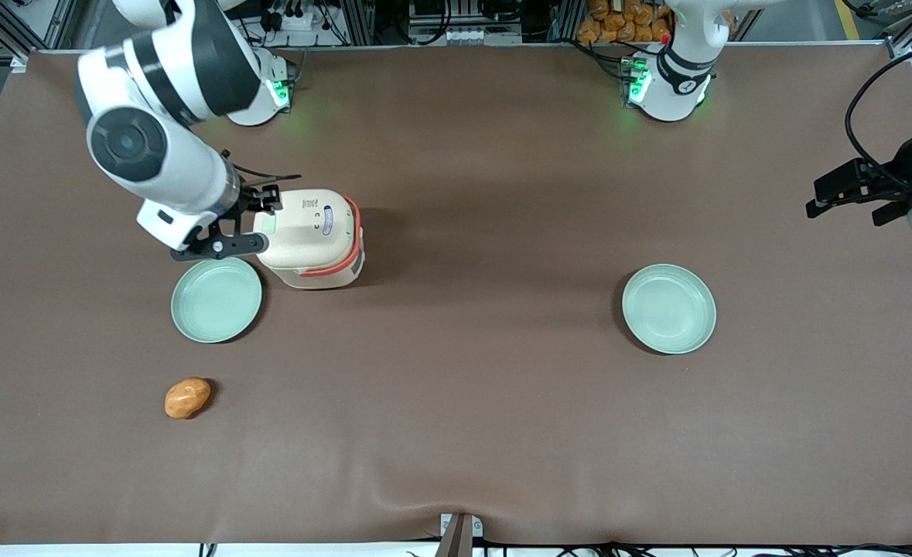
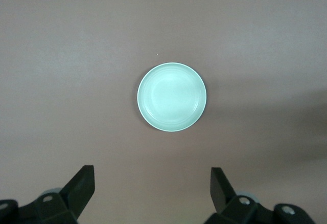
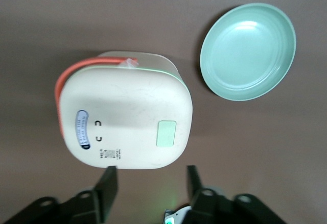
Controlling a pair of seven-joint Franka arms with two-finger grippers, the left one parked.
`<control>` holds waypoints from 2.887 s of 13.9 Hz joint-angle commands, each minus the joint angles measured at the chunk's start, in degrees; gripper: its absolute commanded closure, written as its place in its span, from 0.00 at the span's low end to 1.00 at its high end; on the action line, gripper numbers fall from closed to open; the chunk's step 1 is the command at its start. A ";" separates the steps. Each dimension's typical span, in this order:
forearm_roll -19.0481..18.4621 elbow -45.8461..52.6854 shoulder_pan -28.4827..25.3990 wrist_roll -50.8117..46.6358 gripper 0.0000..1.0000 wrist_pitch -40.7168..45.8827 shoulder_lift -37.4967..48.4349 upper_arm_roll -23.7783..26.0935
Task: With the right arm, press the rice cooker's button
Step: 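Lower the right gripper and press down on the rice cooker's lid button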
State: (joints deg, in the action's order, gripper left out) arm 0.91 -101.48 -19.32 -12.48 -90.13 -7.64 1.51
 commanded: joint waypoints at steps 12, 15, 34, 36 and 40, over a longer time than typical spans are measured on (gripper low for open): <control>0.23 -7.94 3.24 -0.18 1.00 -2.85 -3.08 0.16; 0.49 -8.21 2.89 -0.35 1.00 -3.29 -4.05 0.25; 3.74 -9.70 2.62 0.61 1.00 -5.93 -6.51 0.16; 3.66 -9.18 2.62 0.44 1.00 -5.23 -5.90 0.16; 3.74 -1.81 2.45 0.00 1.00 3.01 -4.32 0.25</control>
State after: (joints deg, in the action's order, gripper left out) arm 4.24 -106.96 -16.85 -12.34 -91.46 -13.43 1.57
